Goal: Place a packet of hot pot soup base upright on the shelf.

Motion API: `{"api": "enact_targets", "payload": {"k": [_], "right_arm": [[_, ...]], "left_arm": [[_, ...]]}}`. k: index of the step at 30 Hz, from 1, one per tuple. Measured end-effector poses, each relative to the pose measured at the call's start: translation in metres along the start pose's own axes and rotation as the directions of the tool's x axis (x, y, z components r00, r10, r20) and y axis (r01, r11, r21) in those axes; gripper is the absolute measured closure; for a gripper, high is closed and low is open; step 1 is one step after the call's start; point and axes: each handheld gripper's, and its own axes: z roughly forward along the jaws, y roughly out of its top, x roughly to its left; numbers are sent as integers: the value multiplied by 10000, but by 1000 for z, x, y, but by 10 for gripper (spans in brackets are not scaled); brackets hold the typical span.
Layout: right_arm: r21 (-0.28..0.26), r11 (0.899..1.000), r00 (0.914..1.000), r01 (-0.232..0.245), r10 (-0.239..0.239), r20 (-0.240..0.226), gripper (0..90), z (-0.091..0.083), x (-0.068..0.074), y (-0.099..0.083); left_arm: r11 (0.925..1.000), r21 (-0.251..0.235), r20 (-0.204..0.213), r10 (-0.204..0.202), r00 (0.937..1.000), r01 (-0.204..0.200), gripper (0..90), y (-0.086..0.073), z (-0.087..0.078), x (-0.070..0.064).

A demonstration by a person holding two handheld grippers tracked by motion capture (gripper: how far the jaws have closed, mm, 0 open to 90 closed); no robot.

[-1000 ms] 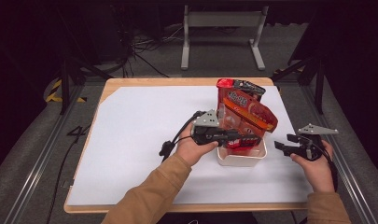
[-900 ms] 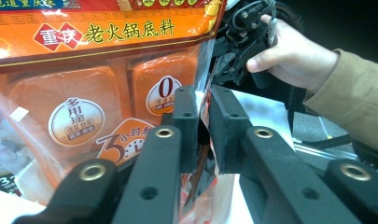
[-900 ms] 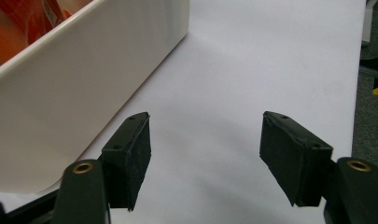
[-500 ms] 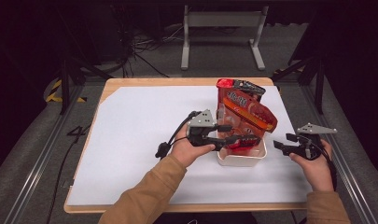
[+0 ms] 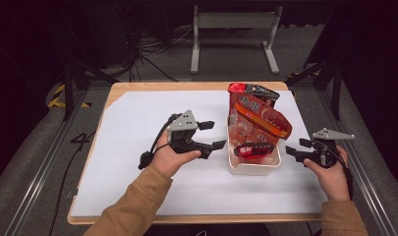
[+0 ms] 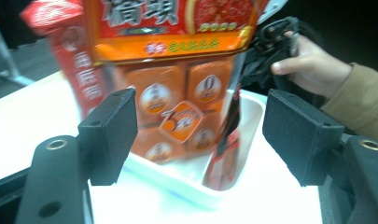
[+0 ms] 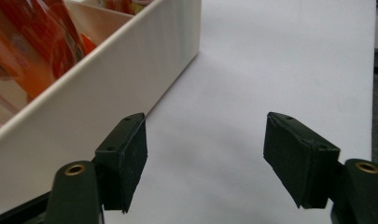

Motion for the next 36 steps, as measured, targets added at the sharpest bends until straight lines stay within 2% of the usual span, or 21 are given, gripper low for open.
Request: {"api": "enact_targets", "payload": {"k": [2, 3, 7, 8, 12, 15, 17, 18, 20, 27, 31, 34, 36], "right_arm": [[-63, 10000, 10000, -32, 31, -80, 288, -1, 1, 1], [-112, 9999, 9999, 29, -31, -132, 285, -1, 1, 1], [-223, 9997, 9997, 114, -119, -215, 277, -3, 2, 1], [-223, 9997, 9997, 114, -119, -215, 277, -3, 2, 1], [-331, 9992, 9995, 202, -210, -252, 276, -5, 3, 0], [-412, 9960, 9945, 787, -813, -657, 288, -9, 5, -1], [-434, 9953, 9934, 863, -893, -725, 288, -10, 6, -1], [-521, 9949, 9926, 864, -904, -805, 287, -11, 8, -1], [-534, 9949, 9926, 857, -898, -814, 287, -11, 8, -1], [-447, 9954, 9939, 849, -878, -669, 279, -13, 8, -7], [-401, 9956, 9942, 848, -872, -623, 272, -13, 7, -11], [-429, 9959, 9948, 791, -816, -607, 267, -14, 6, -13], [-494, 9960, 9952, 738, -768, -606, 264, -15, 5, -14]], "left_arm": [[9998, 152, -259, -108, 9996, 112, 257, -2, -8, 4], [9997, 234, -369, -23, 9993, 32, 251, -3, -12, 6], [9997, 224, -659, -60, 9978, 75, 233, -7, -29, 8], [9997, 224, -659, -60, 9978, 75, 230, -7, -29, 8], [9995, 323, -1040, -39, 9946, 73, 221, -13, -51, 11], [9988, 469, -1318, -91, 9912, 154, 214, -22, -68, 16], [9987, 460, -1365, -139, 9905, 203, 211, -24, -72, 17], [9984, 503, -1528, -173, 9881, 253, 207, -29, -81, 20], [9980, 531, -1609, -264, 9866, 353, 206, -32, -86, 21], [9906, 1139, -2493, -455, 9674, 759, 183, -63, -119, 31], [9870, 1246, -2926, -612, 9543, 1015, 177, -82, -132, 36], [9863, 1267, -3240, -599, 9442, 1060, 179, -99, -141, 39], [9862, 1179, -3342, -708, 9398, 1162, 179, -110, -146, 43]]}}
